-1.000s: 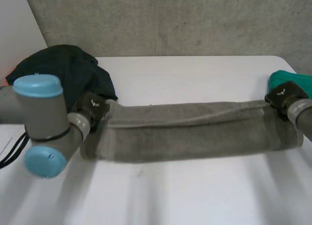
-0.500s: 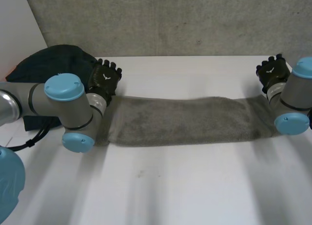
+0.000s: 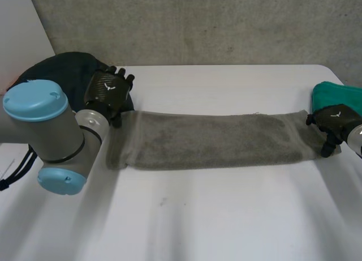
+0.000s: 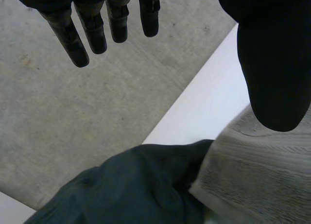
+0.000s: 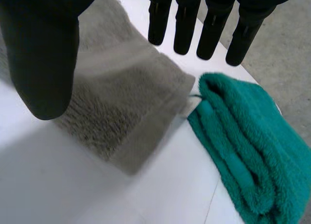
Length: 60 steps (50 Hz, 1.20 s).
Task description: Fold the laundry.
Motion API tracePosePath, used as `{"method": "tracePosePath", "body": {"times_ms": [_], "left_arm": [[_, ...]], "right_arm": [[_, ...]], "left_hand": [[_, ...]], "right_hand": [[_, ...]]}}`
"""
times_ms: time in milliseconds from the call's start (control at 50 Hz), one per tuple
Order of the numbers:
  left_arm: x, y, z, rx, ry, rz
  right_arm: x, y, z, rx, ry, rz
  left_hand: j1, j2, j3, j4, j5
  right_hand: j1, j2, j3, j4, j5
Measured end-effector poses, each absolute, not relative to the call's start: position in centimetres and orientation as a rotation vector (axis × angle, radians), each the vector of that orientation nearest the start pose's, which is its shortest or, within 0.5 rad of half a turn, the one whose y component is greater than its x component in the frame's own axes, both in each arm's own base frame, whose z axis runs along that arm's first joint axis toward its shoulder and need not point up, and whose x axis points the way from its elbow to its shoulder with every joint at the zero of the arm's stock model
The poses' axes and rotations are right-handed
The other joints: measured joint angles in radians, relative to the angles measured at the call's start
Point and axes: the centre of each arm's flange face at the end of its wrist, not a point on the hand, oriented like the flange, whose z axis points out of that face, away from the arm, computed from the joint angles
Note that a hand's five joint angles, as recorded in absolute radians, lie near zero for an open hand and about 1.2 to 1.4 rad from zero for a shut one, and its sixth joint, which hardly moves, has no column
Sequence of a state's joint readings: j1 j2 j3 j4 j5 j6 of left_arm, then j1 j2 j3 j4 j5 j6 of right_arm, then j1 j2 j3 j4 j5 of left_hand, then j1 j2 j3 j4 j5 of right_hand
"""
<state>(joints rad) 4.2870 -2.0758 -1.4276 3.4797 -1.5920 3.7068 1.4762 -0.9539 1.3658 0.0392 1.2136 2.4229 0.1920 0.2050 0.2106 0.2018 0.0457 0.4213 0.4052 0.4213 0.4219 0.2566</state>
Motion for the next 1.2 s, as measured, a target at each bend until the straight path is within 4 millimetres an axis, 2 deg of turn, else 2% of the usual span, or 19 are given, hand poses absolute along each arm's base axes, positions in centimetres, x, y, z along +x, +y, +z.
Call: {"method": "tracePosePath", "body": {"times_ms": [40, 100, 160, 240, 360, 460, 500, 540, 620, 660, 720, 760, 780, 800, 900, 960, 1020, 1100, 1200], "left_arm": [[-28.7, -31.6, 20.0, 1.021, 1.925, -2.108], [-29.0, -31.2, 19.7, 1.037, 1.930, -2.106], [-29.4, -30.9, 19.6, 1.052, 1.933, -2.107], [-29.6, -30.5, 19.6, 1.065, 1.933, -2.111], [-29.4, -29.7, 20.8, 1.057, 1.913, -2.135], [-29.0, -29.2, 21.5, 1.049, 1.904, -2.145], [-28.9, -29.0, 21.5, 1.048, 1.906, -2.144], [-28.8, -28.9, 21.5, 1.047, 1.911, -2.142], [-28.7, -28.6, 21.5, 1.043, 1.922, -2.141], [-28.6, -28.4, 21.6, 1.038, 1.929, -2.145], [-28.5, -28.1, 21.8, 1.030, 1.938, -2.154], [-28.4, -27.8, 22.0, 1.022, 1.944, -2.166], [-28.4, -27.8, 22.1, 1.019, 1.946, -2.168], [-28.4, -27.6, 22.2, 1.015, 1.950, -2.174], [-28.5, -27.2, 22.2, 1.014, 1.964, -2.186], [-28.9, -26.9, 22.2, 1.026, 1.967, -2.193], [-29.6, -26.4, 22.2, 1.050, 1.964, -2.210], [-30.5, -25.9, 22.4, 1.078, 1.952, -2.236], [-32.1, -25.0, 22.6, 1.129, 1.931, -2.278]], "right_arm": [[12.4, -39.7, 14.0, -1.135, 2.513, -1.798], [12.1, -40.6, 12.8, -1.132, 2.520, -1.821], [11.6, -41.2, 12.1, -1.110, 2.560, -1.836], [9.8, -41.8, 11.9, -1.040, 2.666, -1.874], [4.9, -42.5, 15.9, -0.969, 2.811, -2.106], [3.2, -42.4, 18.9, -1.136, 2.856, -2.214], [3.9, -42.3, 19.4, -1.222, 2.826, -2.234], [6.4, -42.1, 19.8, -1.348, 2.720, -2.269], [12.8, -41.0, 20.1, -1.537, 2.425, -2.336], [17.9, -39.4, 20.1, -1.649, 2.165, -2.371], [23.4, -36.5, 20.1, -1.749, 1.855, -2.382], [27.9, -33.2, 19.6, -1.820, 1.591, -2.346], [28.8, -32.3, 19.4, -1.835, 1.535, -2.330], [30.9, -30.2, 18.6, -1.868, 1.420, -2.281], [35.3, -24.1, 14.6, -1.970, 1.217, -2.078], [35.7, -23.1, 13.3, -1.994, 1.257, -2.034], [34.9, -23.6, 13.0, -1.959, 1.442, -2.042], [32.8, -25.2, 14.2, -1.810, 1.680, -2.063], [28.5, -26.7, 15.7, -1.470, 1.977, -1.957]], "left_hand": [[0.000, 0.000, 0.000, 0.000, 0.000], [0.000, 0.000, 0.000, 0.000, 0.000], [0.000, 0.000, 0.000, 0.000, 0.000], [0.000, 0.000, 0.000, 0.000, 0.000], [0.000, 0.000, 0.000, 0.000, 0.000], [0.000, 0.000, 0.000, 0.000, 0.000], [0.000, 0.000, 0.000, 0.000, 0.000], [0.000, 0.000, 0.000, 0.000, 0.000], [0.000, 0.000, 0.000, 0.000, 0.000], [0.000, 0.000, 0.000, 0.000, 0.000], [0.000, 0.000, 0.000, 0.000, 0.000], [0.000, 0.000, 0.000, 0.000, 0.000], [0.000, 0.000, 0.000, 0.000, 0.000], [0.000, 0.000, 0.000, 0.000, 0.000], [0.000, 0.000, 0.000, 0.000, 0.000], [0.000, 0.000, 0.000, 0.000, 0.000], [0.000, 0.000, 0.000, 0.000, 0.000], [0.000, 0.000, 0.000, 0.000, 0.000], [0.000, 0.000, 0.000, 0.000, 0.000]], "right_hand": [[0.119, 0.129, 0.118, 0.119, 0.104], [0.586, 0.604, 0.574, 0.558, 0.541], [0.696, 0.770, 0.745, 0.748, 0.709], [0.696, 0.772, 0.764, 0.772, 0.711], [0.696, 0.772, 0.764, 0.773, 0.711], [0.696, 0.772, 0.764, 0.773, 0.711], [0.696, 0.772, 0.764, 0.774, 0.711], [0.696, 0.772, 0.768, 0.776, 0.711], [0.696, 0.772, 0.768, 0.776, 0.711], [0.696, 0.772, 0.768, 0.776, 0.711], [0.696, 0.772, 0.768, 0.776, 0.711], [0.696, 0.772, 0.768, 0.776, 0.711], [0.696, 0.772, 0.768, 0.776, 0.711], [0.696, 0.772, 0.768, 0.776, 0.711], [0.646, 0.700, 0.706, 0.712, 0.662], [0.258, 0.299, 0.305, 0.331, 0.278], [-0.176, -0.154, -0.156, -0.153, -0.172], [-0.196, -0.196, -0.214, -0.214, -0.213], [-0.196, -0.196, -0.214, -0.215, -0.213]]}}
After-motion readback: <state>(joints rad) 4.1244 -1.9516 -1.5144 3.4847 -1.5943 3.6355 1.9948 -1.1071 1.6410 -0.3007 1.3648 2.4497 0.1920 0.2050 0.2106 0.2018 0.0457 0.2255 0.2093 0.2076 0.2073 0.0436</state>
